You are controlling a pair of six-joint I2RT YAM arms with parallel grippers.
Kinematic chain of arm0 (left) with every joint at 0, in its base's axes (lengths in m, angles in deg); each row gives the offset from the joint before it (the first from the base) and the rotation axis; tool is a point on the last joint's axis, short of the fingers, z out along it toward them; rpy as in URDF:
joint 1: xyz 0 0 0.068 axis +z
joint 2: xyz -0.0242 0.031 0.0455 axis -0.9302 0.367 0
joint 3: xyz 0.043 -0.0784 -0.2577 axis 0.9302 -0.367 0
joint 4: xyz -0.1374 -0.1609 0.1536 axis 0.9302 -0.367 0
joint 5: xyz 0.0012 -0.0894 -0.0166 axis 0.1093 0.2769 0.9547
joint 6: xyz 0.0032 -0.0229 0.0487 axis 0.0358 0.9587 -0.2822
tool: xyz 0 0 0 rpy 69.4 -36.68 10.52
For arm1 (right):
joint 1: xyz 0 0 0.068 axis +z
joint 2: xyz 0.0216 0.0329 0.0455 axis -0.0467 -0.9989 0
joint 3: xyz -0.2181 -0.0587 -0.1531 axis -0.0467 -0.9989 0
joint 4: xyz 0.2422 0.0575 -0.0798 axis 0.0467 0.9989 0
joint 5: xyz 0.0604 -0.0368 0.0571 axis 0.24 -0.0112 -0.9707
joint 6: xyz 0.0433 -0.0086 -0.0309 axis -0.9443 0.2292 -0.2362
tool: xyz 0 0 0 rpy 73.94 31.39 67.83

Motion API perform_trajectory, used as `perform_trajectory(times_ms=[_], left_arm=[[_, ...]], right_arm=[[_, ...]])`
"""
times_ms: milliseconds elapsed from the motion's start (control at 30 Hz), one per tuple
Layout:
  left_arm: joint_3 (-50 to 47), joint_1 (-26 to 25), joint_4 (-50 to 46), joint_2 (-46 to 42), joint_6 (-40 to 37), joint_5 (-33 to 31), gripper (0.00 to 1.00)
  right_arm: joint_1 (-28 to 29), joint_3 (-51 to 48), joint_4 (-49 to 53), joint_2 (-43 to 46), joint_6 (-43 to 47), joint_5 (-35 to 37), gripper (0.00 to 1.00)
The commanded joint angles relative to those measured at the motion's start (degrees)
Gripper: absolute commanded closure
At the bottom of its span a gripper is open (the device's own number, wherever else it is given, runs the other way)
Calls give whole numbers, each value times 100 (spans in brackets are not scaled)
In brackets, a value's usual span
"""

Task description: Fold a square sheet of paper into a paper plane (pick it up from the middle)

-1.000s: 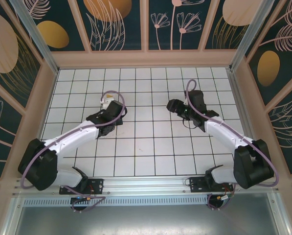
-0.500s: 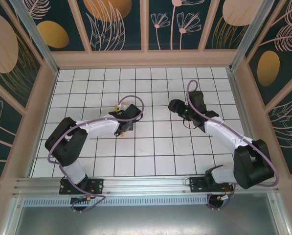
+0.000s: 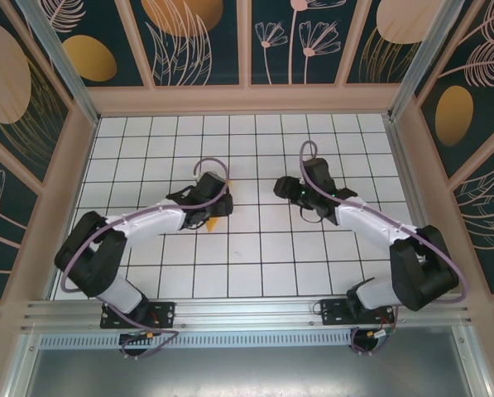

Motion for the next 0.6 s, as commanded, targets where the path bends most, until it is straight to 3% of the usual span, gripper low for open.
perform_trajectory(times_ms=[0, 133, 300, 567], left_arm=[[-436, 405, 468, -655, 103, 492, 22], [-932, 876, 501, -1275, 270, 428, 12], [-1410, 1416, 468, -1807, 479, 374, 8], [-1880, 2008, 459, -2404, 648, 525, 3]], right_arm=[[585, 485, 4, -429, 60, 363, 42], [1384, 1154, -15, -1257, 51, 377, 53], [2165, 2298, 139, -2444, 141, 254, 62], [2532, 3616, 493, -3766, 187, -237, 69]])
